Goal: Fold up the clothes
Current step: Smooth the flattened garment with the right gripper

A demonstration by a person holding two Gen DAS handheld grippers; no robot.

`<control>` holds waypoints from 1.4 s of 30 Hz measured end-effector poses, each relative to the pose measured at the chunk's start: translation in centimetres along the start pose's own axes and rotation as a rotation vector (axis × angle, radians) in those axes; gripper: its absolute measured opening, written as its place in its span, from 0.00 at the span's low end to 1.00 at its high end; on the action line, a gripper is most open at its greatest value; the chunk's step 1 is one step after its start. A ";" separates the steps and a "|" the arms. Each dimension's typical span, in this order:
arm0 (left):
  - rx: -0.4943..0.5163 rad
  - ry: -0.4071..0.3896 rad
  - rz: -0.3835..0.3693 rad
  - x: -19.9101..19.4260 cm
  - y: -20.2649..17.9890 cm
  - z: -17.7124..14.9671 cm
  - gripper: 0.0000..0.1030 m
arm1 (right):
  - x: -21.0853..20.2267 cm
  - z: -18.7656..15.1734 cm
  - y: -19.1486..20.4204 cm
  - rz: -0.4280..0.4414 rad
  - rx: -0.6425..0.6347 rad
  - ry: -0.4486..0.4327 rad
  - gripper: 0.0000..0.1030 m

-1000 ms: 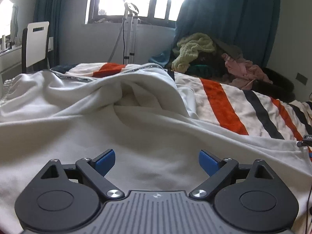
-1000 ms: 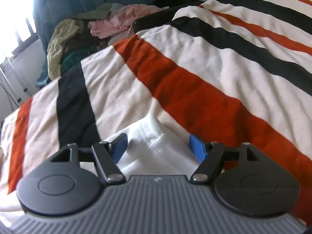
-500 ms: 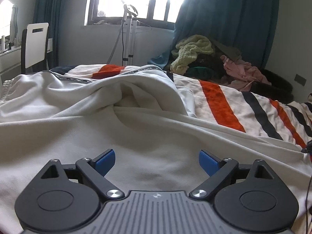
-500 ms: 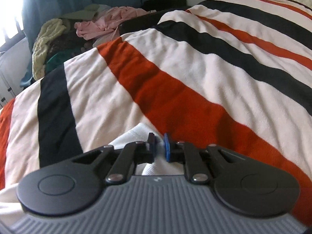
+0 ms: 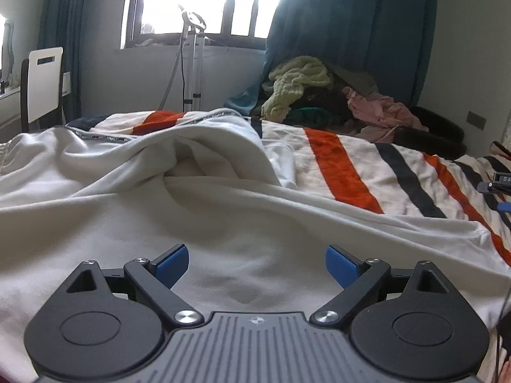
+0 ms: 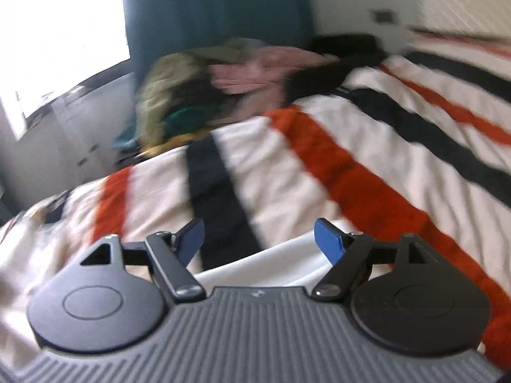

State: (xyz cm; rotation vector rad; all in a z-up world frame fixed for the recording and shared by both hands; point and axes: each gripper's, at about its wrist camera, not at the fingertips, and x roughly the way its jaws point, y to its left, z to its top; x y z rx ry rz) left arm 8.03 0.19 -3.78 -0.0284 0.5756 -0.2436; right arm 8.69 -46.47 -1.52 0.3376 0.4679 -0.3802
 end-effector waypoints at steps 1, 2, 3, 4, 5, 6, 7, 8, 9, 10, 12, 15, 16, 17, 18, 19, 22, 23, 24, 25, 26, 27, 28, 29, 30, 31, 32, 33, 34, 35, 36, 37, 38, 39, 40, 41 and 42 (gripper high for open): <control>0.002 -0.005 -0.001 -0.2 0.0 0.0 0.91 | -0.9 -0.1 0.9 0.034 -0.014 0.008 0.75; 0.004 -0.010 -0.003 -0.4 0.0 0.0 0.91 | -1.9 -0.1 1.8 0.069 -0.027 0.016 0.75; 0.005 -0.015 -0.003 -0.6 0.0 0.0 0.91 | -2.7 -0.1 2.6 0.099 -0.038 0.024 0.75; 0.004 -0.017 -0.002 -0.7 0.0 0.0 0.91 | -3.5 -0.2 3.2 0.123 -0.045 0.028 0.75; 0.003 -0.018 0.001 -0.8 0.1 0.0 0.91 | -4.4 -0.2 3.8 0.143 -0.053 0.027 0.75; 0.002 -0.019 0.003 -0.9 0.1 0.0 0.91 | -5.3 -0.2 4.3 0.161 -0.059 0.022 0.75; -0.002 -0.023 0.005 -1.0 0.2 0.0 0.91 | -6.2 -0.3 4.8 0.176 -0.060 0.010 0.75; -0.005 -0.028 0.007 -1.1 0.2 0.0 0.91 | -6.9 -0.4 5.2 0.196 -0.058 -0.001 0.75; -0.005 -0.032 0.008 -1.2 0.2 0.0 0.91 | -7.5 -0.6 5.6 0.215 -0.058 -0.005 0.75; -0.004 -0.034 0.010 -1.2 0.2 0.0 0.91 | -8.1 -0.8 5.9 0.234 -0.058 -0.009 0.75; -0.004 -0.034 0.013 -1.1 0.3 0.0 0.91 | -8.8 -1.3 6.9 0.276 -0.076 -0.003 0.75; -0.006 -0.026 0.016 -0.9 0.3 -0.1 0.91 | -9.3 -2.2 8.7 0.326 -0.121 0.008 0.75; -0.005 -0.021 0.016 -0.8 0.4 -0.1 0.91 | -9.3 -2.4 9.2 0.334 -0.138 0.011 0.75; -0.005 -0.019 0.017 -0.7 0.4 -0.1 0.91 | -9.2 -2.6 9.6 0.342 -0.148 0.018 0.75; -0.004 -0.018 0.018 -0.6 0.4 -0.2 0.91 | -9.1 -2.8 10.0 0.350 -0.158 0.026 0.75; -0.003 -0.017 0.018 -0.6 0.4 -0.2 0.91 | -9.0 -3.0 10.4 0.357 -0.166 0.033 0.75; 0.000 -0.016 0.017 -0.6 0.4 -0.2 0.91 | -8.7 -3.2 11.0 0.359 -0.174 0.047 0.75; 0.002 -0.015 0.016 -0.5 0.4 -0.2 0.91 | -8.6 -3.3 11.0 0.355 -0.171 0.049 0.75; 0.003 -0.013 0.017 -0.4 0.4 -0.3 0.91 | -8.7 -3.4 11.1 0.349 -0.166 0.048 0.75; 0.004 -0.011 0.019 -0.3 0.4 -0.3 0.91 | -8.7 -3.4 11.1 0.338 -0.157 0.047 0.75; 0.005 -0.008 0.019 -0.2 0.4 -0.4 0.91 | -8.8 -3.6 11.2 0.320 -0.141 0.044 0.75; 0.006 -0.005 0.021 -0.1 0.4 -0.5 0.91 | -9.0 -3.7 11.2 0.302 -0.124 0.041 0.75; 0.007 -0.003 0.024 0.0 0.4 -0.6 0.91 | -9.1 -3.9 11.2 0.281 -0.108 0.040 0.75; 0.008 -0.001 0.027 0.1 0.4 -0.7 0.91 | -9.2 -4.3 11.3 0.257 -0.097 0.043 0.75; 0.009 0.003 0.031 0.2 0.5 -0.9 0.91 | -9.3 -4.6 11.5 0.235 -0.091 0.049 0.75; 0.012 0.008 0.036 0.4 0.5 -1.1 0.91 | -9.4 -5.0 11.6 0.212 -0.085 0.054 0.75; 0.016 0.016 0.041 0.6 0.5 -1.3 0.91 | -9.5 -5.3 11.7 0.194 -0.076 0.060 0.75; 0.022 0.024 0.046 0.9 0.5 -1.5 0.91 | -9.6 -5.4 11.7 0.184 -0.064 0.066 0.75; 0.031 0.031 0.053 1.3 0.4 -1.7 0.91 | -9.6 -5.5 11.7 0.176 -0.048 0.069 0.75; 0.044 0.035 0.062 1.7 0.1 -1.8 0.91 | -9.7 -5.4 11.5 0.174 -0.028 0.067 0.75; 0.068 0.032 0.073 2.1 -0.3 -1.8 0.91 | -9.7 -5.2 11.3 0.173 -0.009 0.063 0.75; 0.102 0.022 0.077 2.6 -0.9 -1.6 0.91 | -9.7 -5.1 11.1 0.168 0.006 0.056 0.75; 0.127 0.009 0.072 3.0 -1.6 -1.3 0.91 | -9.8 -5.0 10.8 0.156 0.016 0.045 0.75; 0.147 -0.004 0.066 3.5 -2.3 -0.9 0.91 | -9.9 -5.0 10.6 0.141 0.018 0.028 0.75; 0.168 -0.022 0.057 4.0 -3.2 -0.3 0.91 | -10.0 -5.0 10.4 0.121 0.008 0.004 0.75; 0.189 -0.040 0.045 4.6 -4.1 0.3 0.91 | -10.1 -5.0 10.2 0.101 -0.002 -0.020 0.75; 0.207 -0.053 0.029 5.6 -5.2 1.0 0.91 | -10.2 -5.0 10.0 0.085 -0.006 -0.041 0.75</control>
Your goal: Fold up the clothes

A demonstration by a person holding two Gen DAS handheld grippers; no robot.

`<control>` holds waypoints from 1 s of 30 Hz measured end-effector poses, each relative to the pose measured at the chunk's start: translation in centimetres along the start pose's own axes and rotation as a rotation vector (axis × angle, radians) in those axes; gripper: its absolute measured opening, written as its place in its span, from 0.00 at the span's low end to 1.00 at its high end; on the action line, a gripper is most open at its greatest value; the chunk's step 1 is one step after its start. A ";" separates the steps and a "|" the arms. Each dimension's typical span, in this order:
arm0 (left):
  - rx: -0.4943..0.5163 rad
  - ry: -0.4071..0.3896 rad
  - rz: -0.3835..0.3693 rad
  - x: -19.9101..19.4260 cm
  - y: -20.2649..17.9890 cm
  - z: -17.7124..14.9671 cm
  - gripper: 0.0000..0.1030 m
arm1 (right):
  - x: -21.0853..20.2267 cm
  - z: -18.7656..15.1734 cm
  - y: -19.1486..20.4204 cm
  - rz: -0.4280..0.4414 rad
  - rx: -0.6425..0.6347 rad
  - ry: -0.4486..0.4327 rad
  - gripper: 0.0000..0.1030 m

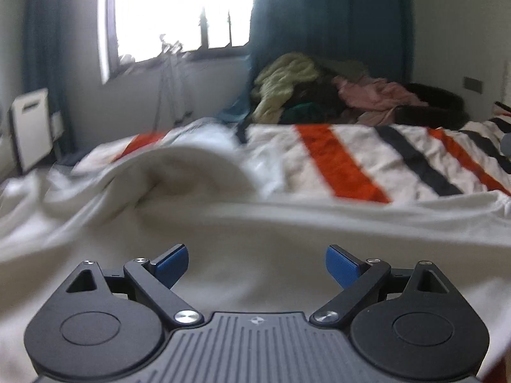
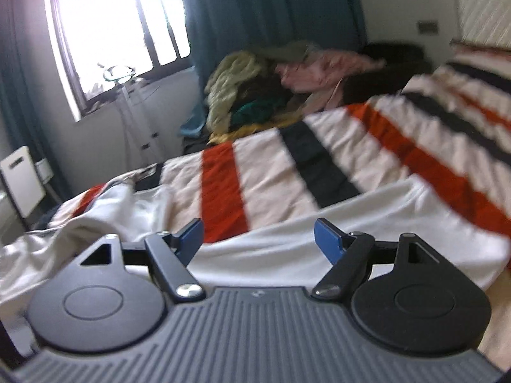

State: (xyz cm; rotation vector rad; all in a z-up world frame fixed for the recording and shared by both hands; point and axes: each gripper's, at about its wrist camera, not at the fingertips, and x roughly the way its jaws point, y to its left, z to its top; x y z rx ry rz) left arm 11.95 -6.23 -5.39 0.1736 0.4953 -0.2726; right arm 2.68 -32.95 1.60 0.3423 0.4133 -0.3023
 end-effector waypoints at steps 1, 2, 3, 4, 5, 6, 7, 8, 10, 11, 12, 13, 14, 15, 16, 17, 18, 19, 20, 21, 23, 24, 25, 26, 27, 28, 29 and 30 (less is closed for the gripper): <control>0.017 -0.013 -0.017 1.1 -1.0 1.0 0.91 | 0.1 0.0 -0.4 -0.011 0.007 -0.016 0.75; 0.028 -0.016 -0.024 2.5 -1.9 2.0 0.91 | 0.3 0.0 -0.8 -0.023 0.020 -0.029 0.75; 0.023 -0.002 -0.031 4.2 -2.7 3.2 0.91 | 0.6 0.0 -1.2 -0.038 0.033 -0.039 0.75; 0.011 0.017 -0.039 6.2 -3.4 4.3 0.91 | 1.1 0.0 -1.6 -0.055 0.047 -0.044 0.75; -0.010 0.035 -0.045 8.2 -3.8 5.4 0.91 | 1.6 0.0 -1.9 -0.072 0.065 -0.044 0.75; -0.030 0.049 -0.044 10.3 -4.1 6.4 0.91 | 2.2 0.0 -2.3 -0.085 0.086 -0.042 0.75; -0.047 0.066 -0.019 12.5 -4.2 7.2 0.91 | 2.9 -0.1 -2.8 -0.092 0.113 -0.036 0.75; -0.063 0.083 0.015 14.7 -4.3 8.1 0.91 | 3.6 -0.3 -3.1 -0.100 0.135 -0.031 0.75; -0.093 0.122 0.083 18.8 -4.1 9.3 0.91 | 5.0 -0.6 -3.5 -0.125 0.149 -0.023 0.75; -0.108 0.144 0.117 20.5 -3.7 9.5 0.90 | 5.8 -0.7 -3.7 -0.138 0.152 -0.018 0.75; -0.123 0.167 0.152 22.3 -3.3 9.8 0.88 | 6.6 -0.8 -3.9 -0.147 0.157 -0.014 0.75; -0.137 0.190 0.186 24.0 -3.0 10.0 0.83 | 7.4 -0.9 -4.1 -0.156 0.159 -0.010 0.75; -0.155 0.207 0.216 25.3 -2.5 10.1 0.78 | 8.2 -1.0 -4.1 -0.162 0.157 -0.005 0.75; -0.173 0.216 0.242 26.3 -2.2 10.1 0.65 | 9.0 -1.2 -4.2 -0.167 0.155 0.001 0.75; -0.182 0.214 0.262 27.0 -2.0 10.1 0.50 | 9.7 -1.3 -4.3 -0.166 0.154 0.008 0.75; -0.180 0.202 0.256 27.4 -1.9 10.1 0.42 | 10.2 -1.4 -4.4 -0.163 0.158 0.019 0.75; -0.165 0.191 0.241 27.7 -2.0 10.2 0.30 | 10.5 -1.5 -4.5 -0.159 0.167 0.029 0.75; -0.140 0.185 0.240 27.8 -2.4 10.5 0.26 | 10.8 -1.6 -4.7 -0.154 0.178 0.038 0.75; -0.120 0.177 0.244 27.7 -2.9 10.7 0.22 | 11.0 -1.7 -4.8 -0.149 0.190 0.046 0.75; -0.104 0.168 0.246 27.6 -3.4 10.8 0.15 | 11.1 -1.7 -5.0 -0.145 0.200 0.050 0.75; -0.089 0.136 0.228 26.9 -4.3 11.5 0.12 | 11.2 -1.8 -5.1 -0.143 0.214 0.047 0.75; -0.091 0.117 0.212 26.4 -4.8 12.0 0.12 | 11.1 -1.8 -5.2 -0.144 0.218 0.046 0.75; -0.095 0.096 0.195 25.8 -5.4 12.5 0.11 | 10.9 -1.8 -5.3 -0.148 0.223 0.040 0.75; -0.088 0.066 0.157 25.0 -6.2 13.3 0.10 | 10.7 -1.8 -5.4 -0.153 0.228 0.034 0.75; -0.077 0.031 0.109 24.0 -7.2 14.0 0.09 | 10.6 -1.8 -5.5 -0.158 0.234 0.029 0.75; -0.066 -0.004 0.062 23.1 -8.1 14.8 0.09 | 10.5 -1.7 -5.7 -0.165 0.241 0.024 0.75; -0.054 -0.038 0.014 22.1 -9.1 15.6 0.09 | 10.3 -1.7 -5.9 -0.173 0.249 0.019 0.75; -0.052 -0.072 -0.054 21.1 -10.0 16.4 0.09 | 10.2 -1.6 -6.1 -0.181 0.257 0.013 0.75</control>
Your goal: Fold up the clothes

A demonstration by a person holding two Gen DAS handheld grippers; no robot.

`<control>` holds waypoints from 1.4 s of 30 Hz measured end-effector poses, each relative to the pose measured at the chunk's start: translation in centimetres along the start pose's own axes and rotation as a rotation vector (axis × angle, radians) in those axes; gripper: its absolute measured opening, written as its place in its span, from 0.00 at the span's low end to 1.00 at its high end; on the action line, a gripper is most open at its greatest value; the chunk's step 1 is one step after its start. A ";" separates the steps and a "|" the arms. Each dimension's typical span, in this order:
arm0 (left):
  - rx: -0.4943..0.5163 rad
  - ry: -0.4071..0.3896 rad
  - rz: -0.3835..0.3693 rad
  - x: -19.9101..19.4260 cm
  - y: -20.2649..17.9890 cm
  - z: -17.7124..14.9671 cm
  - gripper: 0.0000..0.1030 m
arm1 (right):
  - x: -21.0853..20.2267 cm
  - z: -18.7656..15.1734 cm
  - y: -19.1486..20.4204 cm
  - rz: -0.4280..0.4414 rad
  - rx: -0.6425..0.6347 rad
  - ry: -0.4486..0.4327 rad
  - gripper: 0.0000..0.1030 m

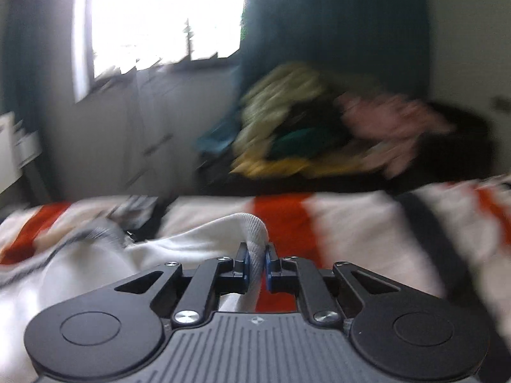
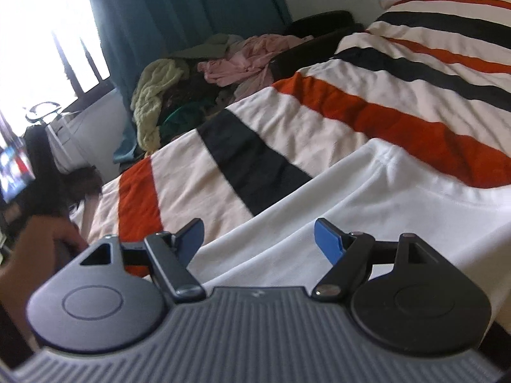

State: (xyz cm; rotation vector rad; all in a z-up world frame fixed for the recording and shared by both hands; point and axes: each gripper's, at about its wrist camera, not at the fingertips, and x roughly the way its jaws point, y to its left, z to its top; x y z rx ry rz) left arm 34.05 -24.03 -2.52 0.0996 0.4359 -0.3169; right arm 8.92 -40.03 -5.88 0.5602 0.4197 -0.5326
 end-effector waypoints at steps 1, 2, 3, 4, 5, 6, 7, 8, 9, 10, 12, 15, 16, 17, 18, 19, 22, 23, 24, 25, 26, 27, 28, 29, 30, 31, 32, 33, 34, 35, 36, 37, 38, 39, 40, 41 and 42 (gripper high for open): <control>-0.004 -0.034 -0.085 -1.0 -1.0 0.7 0.09 | -0.1 0.1 -0.3 -0.009 0.011 -0.006 0.75; 0.004 -0.067 -0.160 -2.2 -2.2 1.3 0.09 | -0.1 0.3 -0.5 -0.019 0.020 -0.013 0.75; 0.020 -0.093 -0.223 -3.3 -3.3 1.9 0.09 | -0.1 0.5 -0.8 -0.030 0.027 -0.021 0.75; 0.032 -0.107 -0.302 -4.4 -4.5 2.2 0.09 | -0.1 0.7 -1.1 -0.045 0.037 -0.033 0.75; 0.044 -0.108 -0.375 -5.2 -5.4 2.3 0.09 | -0.1 1.0 -1.7 -0.069 0.055 -0.049 0.75; 0.064 -0.109 -0.415 -6.0 -6.2 2.3 0.11 | 0.0 1.3 -2.3 -0.095 0.078 -0.059 0.75; 0.085 -0.101 -0.420 -6.4 -6.8 2.1 0.19 | 0.2 1.5 -2.8 -0.116 0.101 -0.060 0.75; 0.103 -0.088 -0.414 -6.7 -7.3 1.8 0.24 | 0.3 1.6 -3.4 -0.130 0.127 -0.057 0.75; 0.101 -0.077 -0.422 -6.9 -7.3 1.5 0.29 | 0.6 1.7 -4.0 -0.143 0.153 -0.051 0.75; 0.082 -0.065 -0.438 -7.3 -6.9 1.2 0.40 | 0.8 1.8 -4.4 -0.153 0.169 -0.042 0.75; 0.052 -0.039 -0.424 -8.4 -5.4 0.5 0.63 | 1.2 1.8 -5.0 -0.166 0.188 -0.028 0.75; 0.026 -0.034 -0.361 -11.6 -1.6 -1.1 0.75 | 1.2 1.7 -5.2 -0.151 0.202 -0.025 0.75; 0.021 -0.038 -0.342 -12.8 -0.2 -1.7 0.78 | 1.2 1.7 -5.2 -0.144 0.202 -0.024 0.75; 0.017 -0.039 -0.318 -14.1 1.3 -2.5 0.79 | 1.2 1.7 -5.1 -0.135 0.199 -0.022 0.75; 0.011 -0.037 -0.288 -15.6 3.0 -3.3 0.79 | 1.1 1.7 -5.0 -0.123 0.195 -0.020 0.75; 0.003 -0.035 -0.257 -17.3 4.7 -4.2 0.80 | 1.0 1.7 -4.8 -0.110 0.190 -0.018 0.75; -0.029 -0.020 -0.154 -22.5 10.0 -6.9 0.83 | 0.6 1.7 -4.2 -0.057 0.172 -0.003 0.75; -0.040 -0.020 -0.118 -24.2 11.5 -7.7 0.84 | 0.4 1.7 -3.9 -0.037 0.164 0.000 0.75; -0.047 -0.023 -0.085 -25.9 12.8 -8.5 0.85 | 0.1 1.7 -3.6 -0.018 0.153 0.001 0.75; -0.052 -0.028 -0.054 -27.5 14.0 -9.3 0.87 | -0.2 1.6 -3.2 0.006 0.137 0.006 0.77; -0.056 -0.034 -0.029 -28.9 15.1 -10.0 0.87 | -0.4 1.6 -2.7 0.035 0.116 0.019 0.77; -0.060 -0.043 -0.008 -30.1 16.0 -10.7 0.88 | -0.6 1.5 -2.1 0.065 0.089 0.036 0.77; -0.069 -0.054 0.009 -31.3 16.7 -11.5 0.90 | -0.8 1.4 -1.3 0.092 0.046 0.060 0.76; -0.081 -0.065 0.022 -32.2 17.3 -12.3 0.92 | -1.0 1.1 -0.4 0.112 -0.004 0.086 0.75; -0.101 -0.073 0.034 -32.9 17.7 -13.1 0.93 | -1.4 0.8 0.4 0.127 -0.048 0.101 0.75; -0.124 -0.079 0.047 -33.5 18.1 -13.9 0.93 | -2.0 0.5 1.0 0.136 -0.079 0.102 0.75; -0.147 -0.073 0.060 -33.9 18.4 -14.6 0.93 | -2.7 0.3 1.5 0.150 -0.104 0.104 0.75; -0.170 -0.062 0.066 -34.0 18.6 -15.1 0.93 | -3.3 0.2 2.0 0.171 -0.119 0.111 0.75; -0.189 -0.058 0.069 -34.2 18.8 -15.5 0.93 | -3.8 0.1 2.4 0.192 -0.134 0.117 0.75; -0.199 -0.056 0.068 -34.3 18.8 -15.7 0.93 | -4.5 0.0 2.8 0.213 -0.146 0.121 0.75; -0.199 -0.054 0.066 -34.3 19.0 -15.7 0.93 | -5.1 -0.1 3.2 0.232 -0.157 0.117 0.75; -0.203 -0.053 0.073 -34.4 19.3 -15.7 0.93 | -5.7 -0.2 3.5 0.244 -0.176 0.106 0.75; -0.219 -0.052 0.083 -34.5 19.6 -15.7 0.93 | -6.2 -0.3 3.8 0.256 -0.194 0.095 0.75; -0.244 -0.051 0.084 -34.7 19.9 -15.7 0.93 | -6.6 -0.4 4.0 0.267 -0.205 0.091 0.75; -0.266 -0.051 0.076 -35.1 20.3 -15.8 0.93 | -6.7 -0.4 4.1 0.276 -0.202 0.097 0.75; -0.275 -0.055 0.074 -35.4 20.5 -15.8 0.93 | -6.7 -0.5 4.0 0.280 -0.193 0.109 0.75; -0.269 -0.064 0.084 -35.6 20.6 -15.9 0.93 | -6.5 -0.5 3.9 0.278 -0.174 0.128 0.75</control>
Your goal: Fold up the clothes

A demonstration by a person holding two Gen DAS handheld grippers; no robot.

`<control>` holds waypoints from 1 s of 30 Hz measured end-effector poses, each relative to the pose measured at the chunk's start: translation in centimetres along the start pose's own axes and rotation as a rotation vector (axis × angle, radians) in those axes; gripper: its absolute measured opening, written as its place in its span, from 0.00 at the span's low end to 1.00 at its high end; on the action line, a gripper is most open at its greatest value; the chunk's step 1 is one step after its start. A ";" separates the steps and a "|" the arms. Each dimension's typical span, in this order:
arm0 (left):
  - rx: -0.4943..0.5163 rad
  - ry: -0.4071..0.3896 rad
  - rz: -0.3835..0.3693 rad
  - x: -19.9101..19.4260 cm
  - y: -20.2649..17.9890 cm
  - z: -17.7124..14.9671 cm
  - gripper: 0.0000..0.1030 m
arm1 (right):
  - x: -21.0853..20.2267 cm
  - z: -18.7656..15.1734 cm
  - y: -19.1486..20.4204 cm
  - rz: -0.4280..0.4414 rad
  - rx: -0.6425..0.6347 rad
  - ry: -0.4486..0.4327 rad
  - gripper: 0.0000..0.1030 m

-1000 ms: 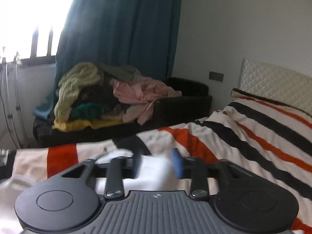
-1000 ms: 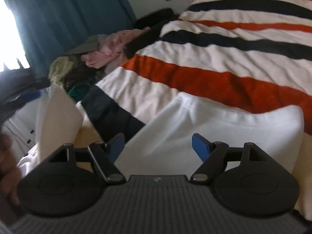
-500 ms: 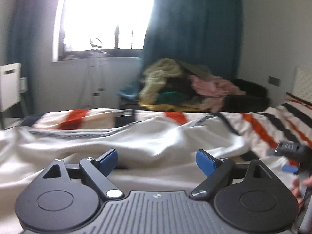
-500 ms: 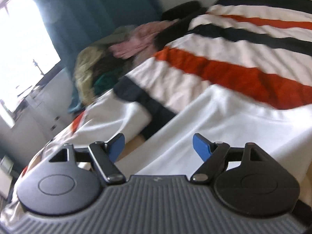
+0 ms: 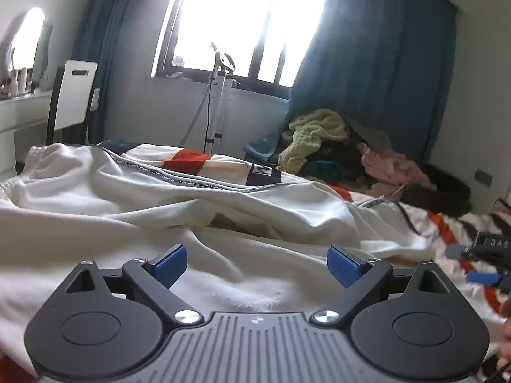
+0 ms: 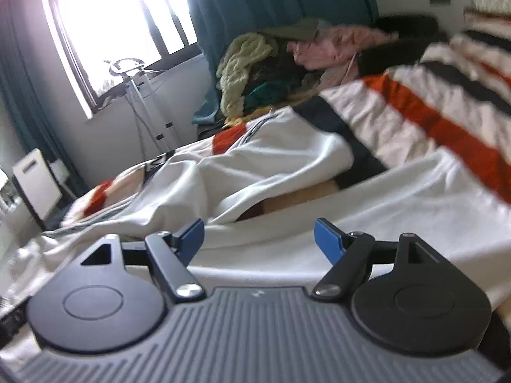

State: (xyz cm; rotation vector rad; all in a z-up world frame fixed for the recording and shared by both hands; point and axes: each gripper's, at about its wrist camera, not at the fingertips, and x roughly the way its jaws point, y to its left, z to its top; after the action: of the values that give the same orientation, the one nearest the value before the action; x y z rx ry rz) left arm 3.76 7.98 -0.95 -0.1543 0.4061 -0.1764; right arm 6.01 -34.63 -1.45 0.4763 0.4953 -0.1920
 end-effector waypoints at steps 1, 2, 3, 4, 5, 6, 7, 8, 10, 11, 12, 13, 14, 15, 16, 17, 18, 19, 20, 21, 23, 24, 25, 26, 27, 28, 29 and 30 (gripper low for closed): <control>0.021 -0.013 0.018 0.0 -0.3 0.0 0.93 | 0.2 0.0 -0.2 0.001 0.022 0.016 0.75; 0.047 -0.026 0.040 0.2 -0.7 0.1 0.93 | 0.4 0.0 -0.4 0.001 0.044 0.032 0.75; 0.075 -0.041 0.061 0.1 -1.0 0.1 0.93 | 0.7 0.0 -0.6 0.002 0.065 0.049 0.75; 0.104 -0.056 0.082 0.0 -1.3 0.1 0.93 | 0.9 0.0 -0.7 0.002 0.087 0.065 0.75; 0.125 -0.070 0.091 -0.3 -1.6 0.0 0.93 | 1.2 -0.1 -0.8 -0.002 0.097 0.077 0.77; 0.134 -0.076 0.088 -0.4 -1.8 0.0 0.93 | 1.6 -0.1 -0.8 -0.009 0.094 0.084 0.77; 0.135 -0.074 0.079 -0.5 -2.0 -0.1 0.93 | 2.3 0.0 -0.9 -0.006 0.100 0.094 0.77; 0.134 -0.069 0.068 -0.5 -2.1 -0.2 0.93 | 3.0 0.2 -1.0 -0.002 0.114 0.106 0.77; 0.133 -0.058 0.048 -0.5 -2.3 -0.3 0.93 | 4.7 1.0 -1.7 0.020 0.184 0.118 0.77; 0.133 -0.050 0.043 -0.3 -2.4 -0.5 0.93 | 5.6 1.5 -2.2 0.035 0.230 0.120 0.77; 0.132 -0.042 0.040 -0.2 -2.4 -0.7 0.93 | 6.6 1.9 -2.9 0.057 0.284 0.124 0.77; 0.131 -0.033 0.038 0.0 -2.4 -0.8 0.93 | 7.8 2.3 -3.7 0.082 0.341 0.128 0.77; 0.128 -0.024 0.035 0.2 -2.4 -1.0 0.93 | 9.1 2.6 -4.6 0.104 0.399 0.129 0.76; 0.124 -0.013 0.033 0.5 -2.4 -1.2 0.93 | 10.3 2.8 -5.5 0.117 0.449 0.126 0.76; 0.118 -0.001 0.033 0.8 -2.3 -1.4 0.93 | 11.4 3.0 -6.4 0.117 0.485 0.117 0.77; 0.112 0.009 0.034 1.1 -2.2 -1.6 0.93 | 12.6 3.0 -7.2 0.118 0.520 0.111 0.77; 0.108 0.020 0.034 1.5 -2.2 -1.7 0.93 | 13.9 3.0 -8.2 0.121 0.552 0.111 0.77; 0.104 0.029 0.034 1.8 -2.1 -1.9 0.93 | 15.1 2.9 -9.1 0.135 0.587 0.111 0.78; 0.101 0.039 0.033 2.2 -2.1 -2.0 0.93 | 16.3 2.8 -9.9 0.166 0.624 0.109 0.78; 0.093 0.047 0.030 2.5 -2.0 -2.2 0.93 | 17.3 2.8 -10.6 0.198 0.652 0.100 0.78; 0.075 0.034 0.017 3.0 -1.8 -2.3 0.93 | 18.8 3.4 -11.0 0.247 0.647 0.044 0.77; 0.066 -0.001 0.007 3.1 -1.8 -2.4 0.93 | 19.6 3.9 -11.1 0.258 0.632 0.015 0.77; 0.057 -0.036 -0.003 3.1 -1.7 -2.4 0.94 | 20.4 4.3 -11.1 0.253 0.617 0.000 0.77; 0.048 -0.071 -0.013 3.1 -1.6 -2.4 0.95 | 21.4 4.7 -11.2 0.243 0.616 0.005 0.77; 0.055 -0.093 -0.012 3.3 -1.6 -2.5 0.95 | 22.3 5.1 -11.3 0.233 0.614 0.009 0.77; 0.070 -0.109 -0.005 3.6 -1.8 -2.6 0.95 | 23.2 5.4 -11.3 0.236 0.609 0.006 0.78; 0.071 -0.112 -0.009 4.1 -1.8 -2.7 0.95 | 23.9 5.7 -11.2 0.257 0.599 -0.011 0.78; 0.065 -0.108 -0.018 4.5 -1.8 -2.8 0.95 | 24.6 6.0 -11.0 0.278 0.591 -0.022 0.78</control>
State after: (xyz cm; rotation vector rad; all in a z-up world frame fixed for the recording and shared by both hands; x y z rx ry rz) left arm 6.45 5.02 -4.87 -0.1027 0.2915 -0.1979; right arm 26.57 -48.71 -13.43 1.1112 0.3392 -0.0722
